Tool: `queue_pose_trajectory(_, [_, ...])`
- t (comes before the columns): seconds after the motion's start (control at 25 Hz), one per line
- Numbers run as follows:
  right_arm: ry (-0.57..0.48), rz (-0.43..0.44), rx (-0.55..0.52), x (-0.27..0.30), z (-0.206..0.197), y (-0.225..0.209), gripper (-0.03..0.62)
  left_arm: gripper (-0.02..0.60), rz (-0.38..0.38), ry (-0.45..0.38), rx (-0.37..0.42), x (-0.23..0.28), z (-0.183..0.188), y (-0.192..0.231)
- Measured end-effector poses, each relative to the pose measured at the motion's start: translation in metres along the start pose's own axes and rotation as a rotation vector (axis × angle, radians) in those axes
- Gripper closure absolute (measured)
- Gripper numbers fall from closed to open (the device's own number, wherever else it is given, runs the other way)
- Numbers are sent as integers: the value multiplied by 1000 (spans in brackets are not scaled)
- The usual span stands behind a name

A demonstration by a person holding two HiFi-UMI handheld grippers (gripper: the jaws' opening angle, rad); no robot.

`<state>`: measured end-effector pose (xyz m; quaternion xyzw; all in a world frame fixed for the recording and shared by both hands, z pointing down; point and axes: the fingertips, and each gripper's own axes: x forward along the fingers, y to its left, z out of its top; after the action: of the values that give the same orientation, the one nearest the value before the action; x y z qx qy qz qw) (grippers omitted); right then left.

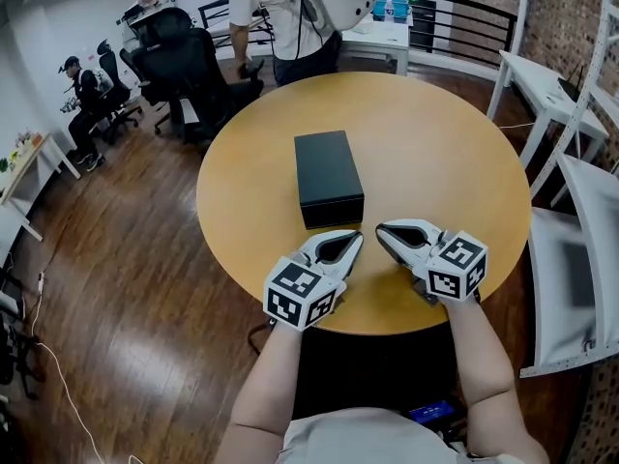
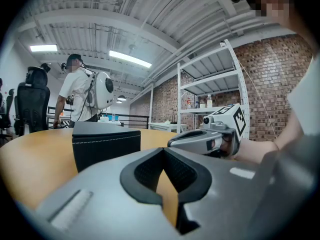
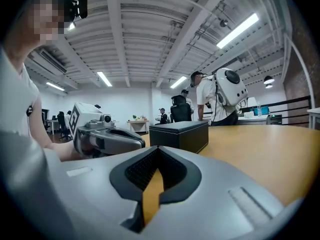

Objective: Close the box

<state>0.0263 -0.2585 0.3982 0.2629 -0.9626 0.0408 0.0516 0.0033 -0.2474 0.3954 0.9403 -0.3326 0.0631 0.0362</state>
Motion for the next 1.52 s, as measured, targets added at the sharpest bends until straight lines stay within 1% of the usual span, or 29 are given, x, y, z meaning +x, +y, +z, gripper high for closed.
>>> queue_pose_trajectory(0.24, [2,0,1,1,1,2,594,581,-1,1,-1,-2,1,0])
queue_pose_trajectory(0.44, [-1,2,0,-5,0,-7,594,581,0,1,0,8,1,-2])
queue_pose_trajectory(0.68, [3,1,0,0,2,3,594,581,-1,1,-2,-3,2,-1])
queue_pose_trajectory(1.52, [5,1,1,0,2,1,594,581,-1,1,-5,-1,2,0])
